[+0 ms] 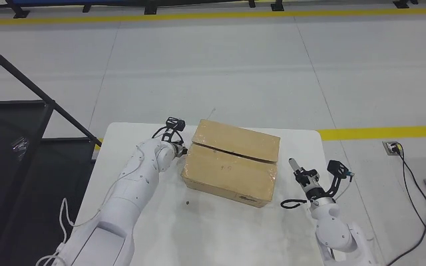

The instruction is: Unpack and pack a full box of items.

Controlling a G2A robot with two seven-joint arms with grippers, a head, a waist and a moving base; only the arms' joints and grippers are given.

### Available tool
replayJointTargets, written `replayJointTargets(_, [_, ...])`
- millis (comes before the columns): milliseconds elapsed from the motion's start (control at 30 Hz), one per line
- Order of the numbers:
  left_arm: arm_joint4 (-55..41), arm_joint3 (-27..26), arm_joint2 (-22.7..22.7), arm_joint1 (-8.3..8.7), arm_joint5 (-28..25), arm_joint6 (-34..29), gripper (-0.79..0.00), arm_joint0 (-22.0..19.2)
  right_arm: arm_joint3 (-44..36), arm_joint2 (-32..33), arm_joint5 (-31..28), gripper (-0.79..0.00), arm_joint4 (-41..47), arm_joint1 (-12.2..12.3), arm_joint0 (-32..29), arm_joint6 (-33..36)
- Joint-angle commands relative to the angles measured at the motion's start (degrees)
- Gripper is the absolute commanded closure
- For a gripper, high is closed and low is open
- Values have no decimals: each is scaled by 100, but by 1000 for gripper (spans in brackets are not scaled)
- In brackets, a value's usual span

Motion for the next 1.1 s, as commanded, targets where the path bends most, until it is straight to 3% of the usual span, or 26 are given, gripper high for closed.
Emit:
replayJointTargets(0, [44, -123, -14, 36, 51, -26, 0, 48, 0, 0, 0, -785, 0, 0, 0, 0])
replayJointTargets(200, [279, -784, -108, 208, 298, -182, 0, 339, 0, 0, 0, -785, 0, 0, 0, 0])
replayJointTargets(333, [552, -1662, -268, 402, 389, -200, 0, 767, 0, 0, 0, -785, 0, 0, 0, 0])
replayJointTargets(467, [894, -3017, -695, 690, 511, -316, 0, 1498, 0, 0, 0, -785, 0, 0, 0, 0])
replayJointTargets(667, [1397, -5634, -1752, 1104, 662, -848, 0, 3052, 0, 0, 0, -785, 0, 0, 0, 0])
replayJointTargets(767, [1595, -6362, -2117, 1208, 651, -945, 0, 3577, 0, 0, 0, -785, 0, 0, 0, 0])
replayJointTargets(867, [1695, -6949, -2459, 1279, 747, -1025, 0, 4037, 0, 0, 0, -785, 0, 0, 0, 0])
replayJointTargets(1067, [1768, -7573, -2848, 1341, 934, -1006, 0, 4554, 0, 0, 0, -785, 0, 0, 0, 0])
